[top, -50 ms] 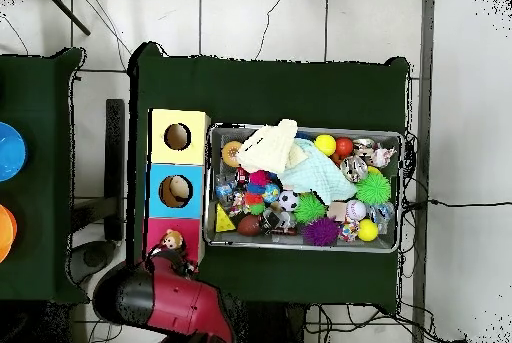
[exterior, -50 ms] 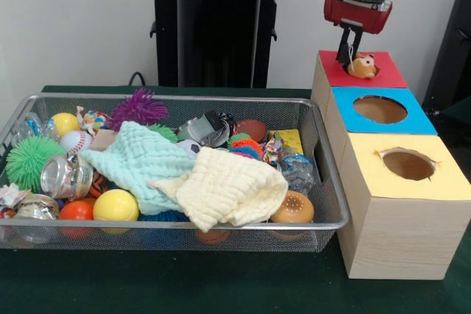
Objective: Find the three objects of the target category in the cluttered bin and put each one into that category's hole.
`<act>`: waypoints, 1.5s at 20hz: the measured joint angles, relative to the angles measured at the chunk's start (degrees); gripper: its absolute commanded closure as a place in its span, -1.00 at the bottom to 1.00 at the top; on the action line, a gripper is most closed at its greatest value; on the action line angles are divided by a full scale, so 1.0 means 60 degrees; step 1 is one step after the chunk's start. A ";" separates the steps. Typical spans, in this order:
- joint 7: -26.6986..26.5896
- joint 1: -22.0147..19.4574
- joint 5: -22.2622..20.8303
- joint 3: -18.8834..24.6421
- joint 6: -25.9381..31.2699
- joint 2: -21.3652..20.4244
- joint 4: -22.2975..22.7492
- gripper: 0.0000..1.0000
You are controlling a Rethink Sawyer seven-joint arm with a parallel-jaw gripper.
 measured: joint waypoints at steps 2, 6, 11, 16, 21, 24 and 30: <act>0.0000 0.0001 0.0001 -0.0001 -0.0014 0.0013 -0.0003 1.00; 0.0000 -0.0001 0.0001 -0.0002 -0.0014 0.0014 -0.0001 1.00; 0.0000 0.0010 -0.0001 -0.0033 -0.0014 -0.0022 0.0000 1.00; 0.0000 0.0085 -0.0003 -0.0275 0.0218 -0.0259 0.0001 1.00; 0.0000 0.0202 -0.0007 -0.0581 0.1032 -0.0756 0.0001 1.00; 0.0000 0.0296 -0.0009 -0.0780 0.1686 -0.1162 -0.0004 1.00; 0.0000 0.0356 -0.0011 -0.0941 0.2135 -0.1643 -0.0010 1.00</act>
